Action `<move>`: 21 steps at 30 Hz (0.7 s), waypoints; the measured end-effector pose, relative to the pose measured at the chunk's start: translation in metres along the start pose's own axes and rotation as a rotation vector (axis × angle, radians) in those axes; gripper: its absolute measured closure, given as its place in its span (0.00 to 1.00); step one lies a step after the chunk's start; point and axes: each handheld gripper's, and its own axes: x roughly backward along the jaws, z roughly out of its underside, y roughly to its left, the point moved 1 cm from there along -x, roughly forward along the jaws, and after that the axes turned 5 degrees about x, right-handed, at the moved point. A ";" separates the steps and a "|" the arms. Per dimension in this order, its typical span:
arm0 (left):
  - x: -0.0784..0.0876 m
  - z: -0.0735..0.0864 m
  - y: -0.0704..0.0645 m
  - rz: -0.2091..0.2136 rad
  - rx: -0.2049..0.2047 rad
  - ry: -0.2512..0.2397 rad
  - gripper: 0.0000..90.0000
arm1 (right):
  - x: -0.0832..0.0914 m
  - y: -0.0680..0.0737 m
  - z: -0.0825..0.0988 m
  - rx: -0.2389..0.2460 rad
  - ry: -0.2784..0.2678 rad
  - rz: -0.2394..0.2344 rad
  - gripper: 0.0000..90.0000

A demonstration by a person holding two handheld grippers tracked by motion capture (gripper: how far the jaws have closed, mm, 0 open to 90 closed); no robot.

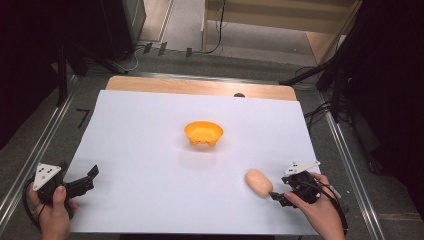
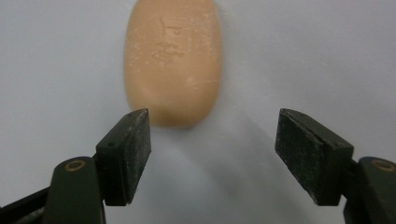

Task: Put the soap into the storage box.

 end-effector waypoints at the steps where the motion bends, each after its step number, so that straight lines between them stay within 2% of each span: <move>1: 0.000 0.000 0.000 0.001 0.000 0.000 0.00 | -0.001 0.002 -0.002 0.001 -0.002 -0.005 0.29; 3: 0.000 0.000 0.000 0.001 0.000 0.000 0.00 | -0.002 0.005 -0.006 0.002 -0.003 -0.014 0.24; 8: 0.000 0.000 0.000 0.001 -0.002 0.001 0.00 | -0.009 0.010 -0.015 0.002 0.008 -0.025 0.23; 11: 0.000 0.000 0.000 0.001 0.000 0.000 0.00 | -0.016 0.014 -0.020 0.008 0.019 -0.001 0.23; 15: 0.000 0.000 0.000 0.001 -0.001 0.001 0.00 | -0.024 0.019 -0.025 0.009 0.023 0.005 0.23; 17: 0.000 0.000 0.000 0.002 0.000 0.001 0.00 | -0.027 0.020 -0.027 0.011 0.026 0.025 0.25; 18: 0.000 0.000 0.000 0.003 0.000 0.000 0.00 | -0.028 0.020 -0.028 -0.002 0.030 0.024 0.26; 21: 0.000 0.000 0.000 0.004 0.000 0.001 0.00 | -0.032 0.020 -0.029 0.001 0.040 0.034 0.29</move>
